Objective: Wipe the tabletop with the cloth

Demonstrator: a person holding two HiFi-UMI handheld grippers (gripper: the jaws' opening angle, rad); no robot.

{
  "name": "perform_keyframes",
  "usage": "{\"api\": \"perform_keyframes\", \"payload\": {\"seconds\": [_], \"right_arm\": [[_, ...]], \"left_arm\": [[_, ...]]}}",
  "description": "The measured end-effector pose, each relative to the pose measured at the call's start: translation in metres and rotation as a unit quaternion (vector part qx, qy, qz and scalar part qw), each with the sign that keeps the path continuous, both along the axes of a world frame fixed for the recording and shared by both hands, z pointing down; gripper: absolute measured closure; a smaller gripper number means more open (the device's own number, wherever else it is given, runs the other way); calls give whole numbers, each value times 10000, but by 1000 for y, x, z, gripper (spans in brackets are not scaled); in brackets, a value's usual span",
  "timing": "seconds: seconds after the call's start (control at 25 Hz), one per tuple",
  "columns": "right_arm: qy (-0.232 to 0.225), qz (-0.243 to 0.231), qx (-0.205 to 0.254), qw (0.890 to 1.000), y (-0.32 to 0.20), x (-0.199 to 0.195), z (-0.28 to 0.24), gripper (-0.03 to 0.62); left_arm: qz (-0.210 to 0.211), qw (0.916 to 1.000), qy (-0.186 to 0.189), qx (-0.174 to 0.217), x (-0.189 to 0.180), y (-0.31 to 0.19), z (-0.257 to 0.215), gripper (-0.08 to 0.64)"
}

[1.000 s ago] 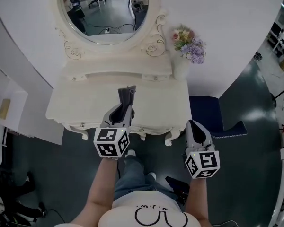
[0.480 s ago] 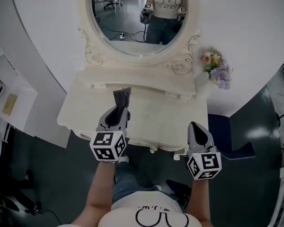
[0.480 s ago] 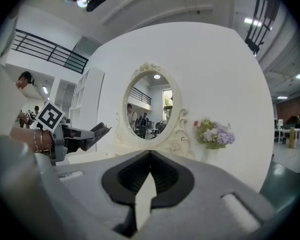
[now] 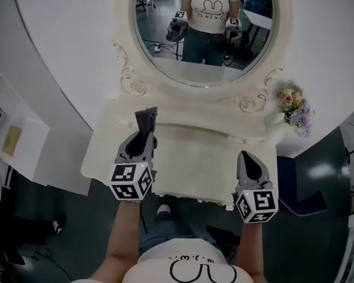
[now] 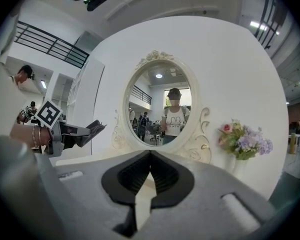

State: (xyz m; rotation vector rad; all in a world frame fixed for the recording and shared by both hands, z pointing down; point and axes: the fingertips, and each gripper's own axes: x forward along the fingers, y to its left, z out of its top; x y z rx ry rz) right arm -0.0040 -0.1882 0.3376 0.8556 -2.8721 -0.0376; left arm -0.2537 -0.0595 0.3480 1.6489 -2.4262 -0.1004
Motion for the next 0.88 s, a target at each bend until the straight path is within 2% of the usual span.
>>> {"api": "perform_keyframes", "payload": {"seconds": [0.28, 0.52, 0.72, 0.88], "right_arm": [[66, 41, -29, 10000, -8, -84, 9, 595], [219, 0, -59, 9997, -4, -137, 18, 595], [450, -100, -180, 9988, -7, -165, 38, 595], [626, -177, -264, 9975, -14, -181, 50, 595]], "left_arm": [[-206, 9997, 49, -75, -98, 5, 10, 480], [-436, 9988, 74, -216, -169, 16, 22, 480], [-587, 9969, 42, -515, -215, 11, 47, 480], [-553, 9935, 69, -993, -245, -3, 78, 480]]}}
